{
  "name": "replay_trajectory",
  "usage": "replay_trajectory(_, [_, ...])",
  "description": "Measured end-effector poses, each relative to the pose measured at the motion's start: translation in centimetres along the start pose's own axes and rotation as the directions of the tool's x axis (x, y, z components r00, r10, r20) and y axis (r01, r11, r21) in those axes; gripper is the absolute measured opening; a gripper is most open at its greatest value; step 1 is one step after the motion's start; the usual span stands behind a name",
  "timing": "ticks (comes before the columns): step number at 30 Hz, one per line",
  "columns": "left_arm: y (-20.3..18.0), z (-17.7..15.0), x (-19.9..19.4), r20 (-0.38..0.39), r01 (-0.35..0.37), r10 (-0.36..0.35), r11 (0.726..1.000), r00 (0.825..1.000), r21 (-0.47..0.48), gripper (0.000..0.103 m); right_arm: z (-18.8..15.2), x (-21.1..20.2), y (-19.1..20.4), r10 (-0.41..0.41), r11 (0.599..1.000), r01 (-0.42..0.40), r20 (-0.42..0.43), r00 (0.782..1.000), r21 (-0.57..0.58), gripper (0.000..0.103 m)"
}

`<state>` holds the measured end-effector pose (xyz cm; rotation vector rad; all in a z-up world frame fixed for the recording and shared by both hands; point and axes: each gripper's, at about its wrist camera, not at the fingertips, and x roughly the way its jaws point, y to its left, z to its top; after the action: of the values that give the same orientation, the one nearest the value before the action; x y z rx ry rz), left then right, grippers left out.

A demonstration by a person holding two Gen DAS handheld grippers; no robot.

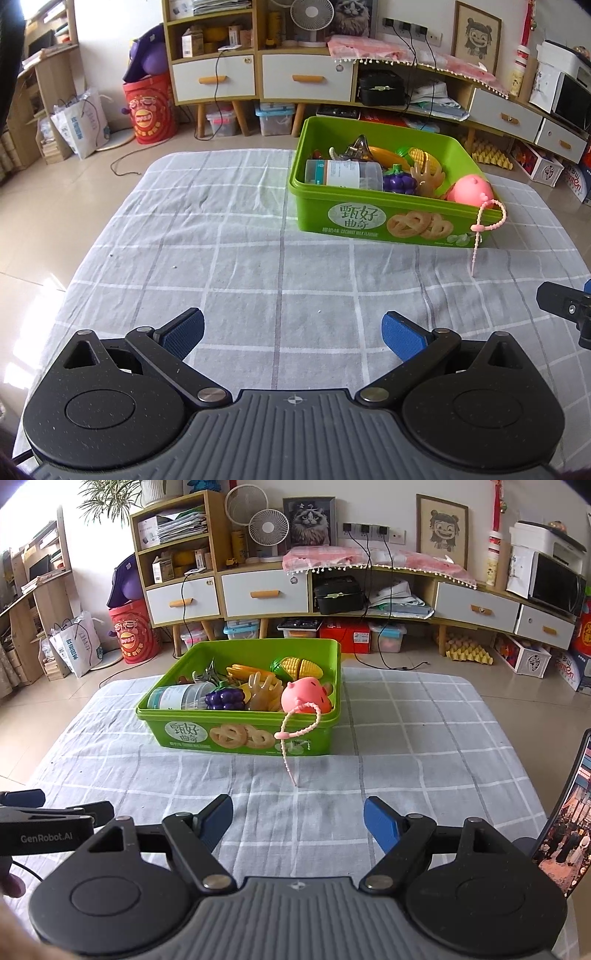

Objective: Organize rigid objects

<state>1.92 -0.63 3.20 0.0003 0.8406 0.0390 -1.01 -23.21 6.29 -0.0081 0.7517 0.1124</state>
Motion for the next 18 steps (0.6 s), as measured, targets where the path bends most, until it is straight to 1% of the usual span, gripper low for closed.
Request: replay_trajectory(18, [-0.04,-0.18,0.22,-0.010,-0.003,0.003,1.000,1.000,0.007,0.101,-0.07,0.03,-0.16,-0.004,1.000,0.004,-0.005,1.000,0.004,0.068])
